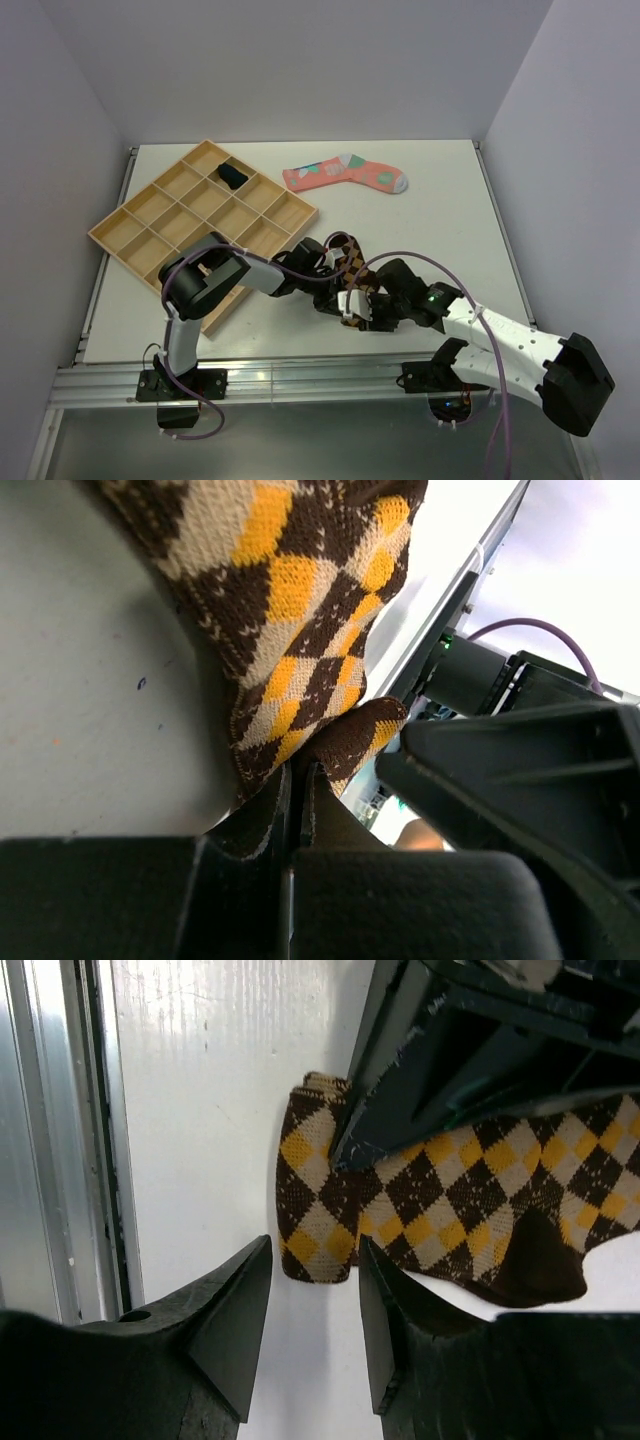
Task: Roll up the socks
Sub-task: Roll the sock at the center of the board.
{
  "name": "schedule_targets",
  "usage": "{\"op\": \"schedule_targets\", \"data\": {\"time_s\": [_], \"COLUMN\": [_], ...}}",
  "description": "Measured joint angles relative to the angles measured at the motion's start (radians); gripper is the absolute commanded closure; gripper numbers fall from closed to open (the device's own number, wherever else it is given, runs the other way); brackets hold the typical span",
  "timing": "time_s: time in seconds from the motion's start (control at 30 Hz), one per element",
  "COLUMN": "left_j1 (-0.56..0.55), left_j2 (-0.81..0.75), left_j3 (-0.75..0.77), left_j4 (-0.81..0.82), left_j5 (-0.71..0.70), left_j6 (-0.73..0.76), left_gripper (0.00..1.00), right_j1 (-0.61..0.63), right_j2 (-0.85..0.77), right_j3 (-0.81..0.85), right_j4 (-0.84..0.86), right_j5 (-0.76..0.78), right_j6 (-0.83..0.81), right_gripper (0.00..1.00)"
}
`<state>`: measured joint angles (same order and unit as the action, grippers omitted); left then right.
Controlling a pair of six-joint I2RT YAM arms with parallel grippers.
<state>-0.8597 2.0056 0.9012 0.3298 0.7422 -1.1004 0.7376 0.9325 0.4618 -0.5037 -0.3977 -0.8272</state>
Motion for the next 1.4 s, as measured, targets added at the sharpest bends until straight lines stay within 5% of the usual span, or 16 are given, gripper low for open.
{"op": "schedule_targets", "data": {"time_s": [0.6,0.7,0.73,0.9,1.4], "left_j1": [0.004,0.01,0.012,0.021,0.024], "left_j2": [0.023,0.024,0.024,0.023,0.006], "left_j3": [0.028,0.017,0.012,-0.02,-0.113], "left_j4": [-0.022,0.0,0.009,0.07,0.324], "left_j5": [0.03,0.032,0.033,0.027,-0.156], "left_j6": [-0.023,-0.048,-0.058,-0.113,-0.29], "left_gripper": [0.99,0.95,0.91,0.83,0.8], "right_j1": [0.121,0.122,0.122,0.114,-0.222], "right_j2": [0.141,0.155,0.158,0.158,0.455], "right_j3": [-0.013,-0.013,-0.013,-0.013,0.232], "right_j4": [0.128,0.145,0.15,0.156,-0.088], "right_j5": [0.1,0.114,0.119,0.118,-0.208], "right_j6": [0.045,0.051,0.053,0.057,-0.08], "right_gripper": [0.62,0.68,0.8,0.85,0.92]}}
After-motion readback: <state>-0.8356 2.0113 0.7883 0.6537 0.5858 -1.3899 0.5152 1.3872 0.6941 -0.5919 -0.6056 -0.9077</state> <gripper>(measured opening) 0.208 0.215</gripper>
